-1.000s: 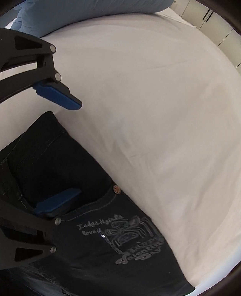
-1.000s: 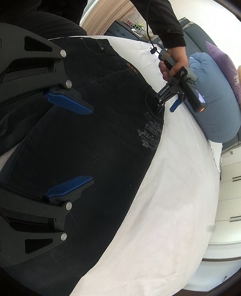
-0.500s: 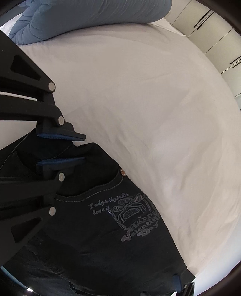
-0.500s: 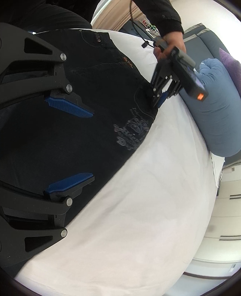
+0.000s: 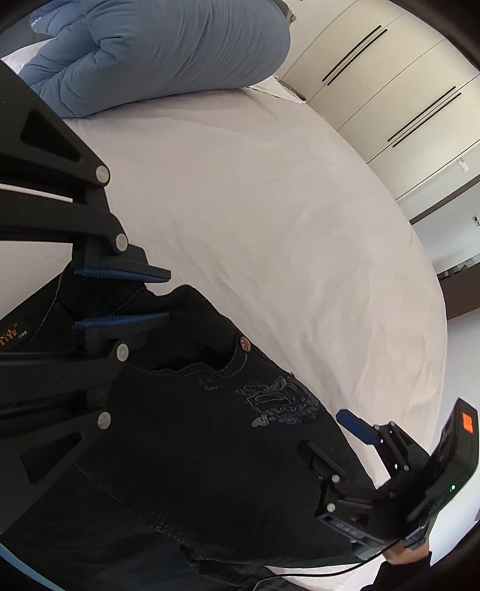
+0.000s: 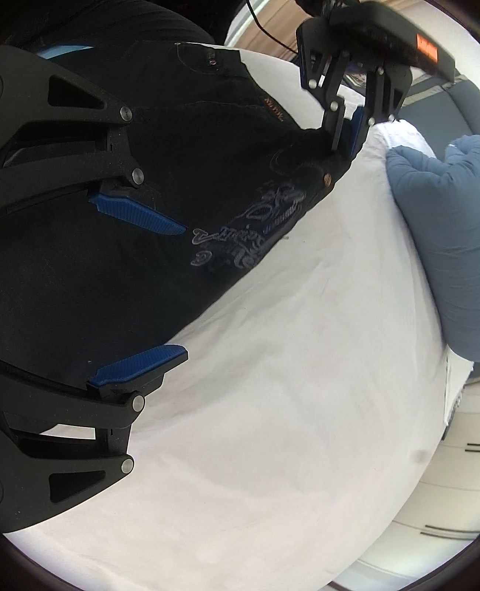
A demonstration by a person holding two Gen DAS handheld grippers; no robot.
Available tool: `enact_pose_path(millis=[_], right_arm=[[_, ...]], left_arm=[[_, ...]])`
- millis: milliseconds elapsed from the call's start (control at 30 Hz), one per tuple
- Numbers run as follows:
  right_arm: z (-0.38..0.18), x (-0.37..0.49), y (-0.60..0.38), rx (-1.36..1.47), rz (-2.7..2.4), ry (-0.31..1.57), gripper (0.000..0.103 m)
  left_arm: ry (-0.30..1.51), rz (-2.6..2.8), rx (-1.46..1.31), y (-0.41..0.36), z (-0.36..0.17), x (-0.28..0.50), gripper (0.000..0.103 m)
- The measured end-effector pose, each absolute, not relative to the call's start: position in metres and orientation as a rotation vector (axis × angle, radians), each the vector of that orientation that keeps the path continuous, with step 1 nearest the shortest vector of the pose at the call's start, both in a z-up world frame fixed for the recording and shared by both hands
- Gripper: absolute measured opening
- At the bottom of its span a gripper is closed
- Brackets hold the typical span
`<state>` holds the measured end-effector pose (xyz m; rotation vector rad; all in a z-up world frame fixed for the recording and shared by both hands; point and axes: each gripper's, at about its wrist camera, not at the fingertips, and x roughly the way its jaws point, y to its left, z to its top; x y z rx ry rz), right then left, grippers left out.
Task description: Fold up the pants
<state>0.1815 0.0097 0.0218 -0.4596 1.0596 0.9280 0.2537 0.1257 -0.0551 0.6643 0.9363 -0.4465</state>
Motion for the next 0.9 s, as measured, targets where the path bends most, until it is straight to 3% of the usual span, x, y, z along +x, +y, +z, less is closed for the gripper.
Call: enact_pose_path(millis=[67, 100, 133, 200, 500, 900], right_arm=[[0.016, 0.189, 0.014, -0.473, 0.937, 1.082, 0.047], [0.013, 0.194, 0.016, -0.479, 0.938, 1.098, 0.029], [0.01, 0.196, 0.017, -0.501, 0.921, 1.104, 0.02], [0.01, 0.193, 0.018, -0.524, 0.91, 1.095, 0.008], [0.044, 0.124, 0.019, -0.644, 0.887, 0.939, 0.002], [0.019, -0.077, 0.052, -1.335, 0.822, 0.635, 0.002]], left_arm=[[0.93, -0.444, 0.669, 0.116, -0.06, 0.258, 0.017], [0.929, -0.442, 0.665, 0.117, -0.06, 0.256, 0.017], [0.931, -0.441, 0.661, 0.126, -0.058, 0.269, 0.017], [0.929, -0.438, 0.66, 0.126, -0.063, 0.27, 0.017], [0.892, -0.4, 0.7, 0.127, -0.062, 0.241, 0.017], [0.825, -0.4, 0.864, 0.134, -0.075, 0.127, 0.016]])
